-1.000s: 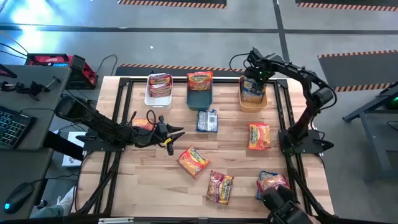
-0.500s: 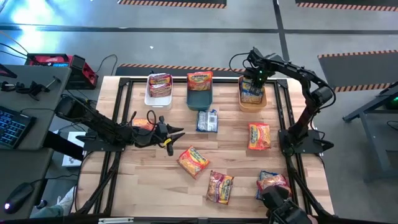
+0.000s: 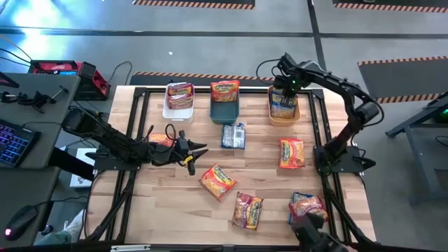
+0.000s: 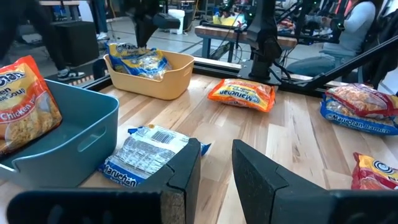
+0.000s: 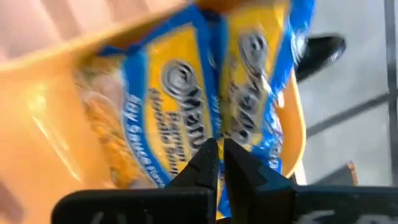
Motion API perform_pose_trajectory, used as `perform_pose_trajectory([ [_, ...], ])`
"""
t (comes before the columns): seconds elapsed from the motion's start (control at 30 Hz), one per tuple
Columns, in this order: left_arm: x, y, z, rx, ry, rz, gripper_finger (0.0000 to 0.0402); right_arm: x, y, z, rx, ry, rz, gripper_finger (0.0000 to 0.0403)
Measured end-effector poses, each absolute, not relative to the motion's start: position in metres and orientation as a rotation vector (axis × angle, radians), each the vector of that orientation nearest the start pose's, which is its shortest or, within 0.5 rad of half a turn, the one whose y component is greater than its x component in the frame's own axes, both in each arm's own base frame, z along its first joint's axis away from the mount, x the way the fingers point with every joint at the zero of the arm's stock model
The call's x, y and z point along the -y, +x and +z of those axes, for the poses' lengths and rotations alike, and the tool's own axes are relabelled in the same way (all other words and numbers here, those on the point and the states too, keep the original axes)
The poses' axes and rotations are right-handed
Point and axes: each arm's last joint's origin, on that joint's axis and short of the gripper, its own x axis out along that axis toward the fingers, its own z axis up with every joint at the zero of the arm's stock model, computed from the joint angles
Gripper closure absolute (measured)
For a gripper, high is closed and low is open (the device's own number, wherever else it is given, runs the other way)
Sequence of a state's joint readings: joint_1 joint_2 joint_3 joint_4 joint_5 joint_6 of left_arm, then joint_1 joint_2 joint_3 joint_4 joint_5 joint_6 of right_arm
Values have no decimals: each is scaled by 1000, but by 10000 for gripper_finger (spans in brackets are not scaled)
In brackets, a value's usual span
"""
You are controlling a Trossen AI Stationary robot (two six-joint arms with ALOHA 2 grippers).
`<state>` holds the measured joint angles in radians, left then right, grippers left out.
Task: Sort Maruchan noodles
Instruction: Put the blue noodle pack into the yellow bin
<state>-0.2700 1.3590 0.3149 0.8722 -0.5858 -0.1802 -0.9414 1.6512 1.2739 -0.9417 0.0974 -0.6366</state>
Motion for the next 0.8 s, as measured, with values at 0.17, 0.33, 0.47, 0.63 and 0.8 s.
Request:
perform_pose_trajectory([
  [0.17, 46, 226, 164, -134, -104, 325, 321, 247, 186, 242, -1419, 107, -413, 390],
  [0.33, 48, 226, 164, -135, -104, 314, 321, 247, 190, 229, -1457, 51, -460, 307],
  [0.47, 49, 225, 164, -136, -103, 307, 321, 246, 188, 219, -1460, 14, -439, 232],
  [0.63, 49, 225, 164, -136, -103, 309, 321, 250, 188, 212, -1440, -50, -440, 200],
  [0.8, 49, 225, 164, -136, -102, 309, 321, 256, 183, 211, -1392, -29, -446, 199],
])
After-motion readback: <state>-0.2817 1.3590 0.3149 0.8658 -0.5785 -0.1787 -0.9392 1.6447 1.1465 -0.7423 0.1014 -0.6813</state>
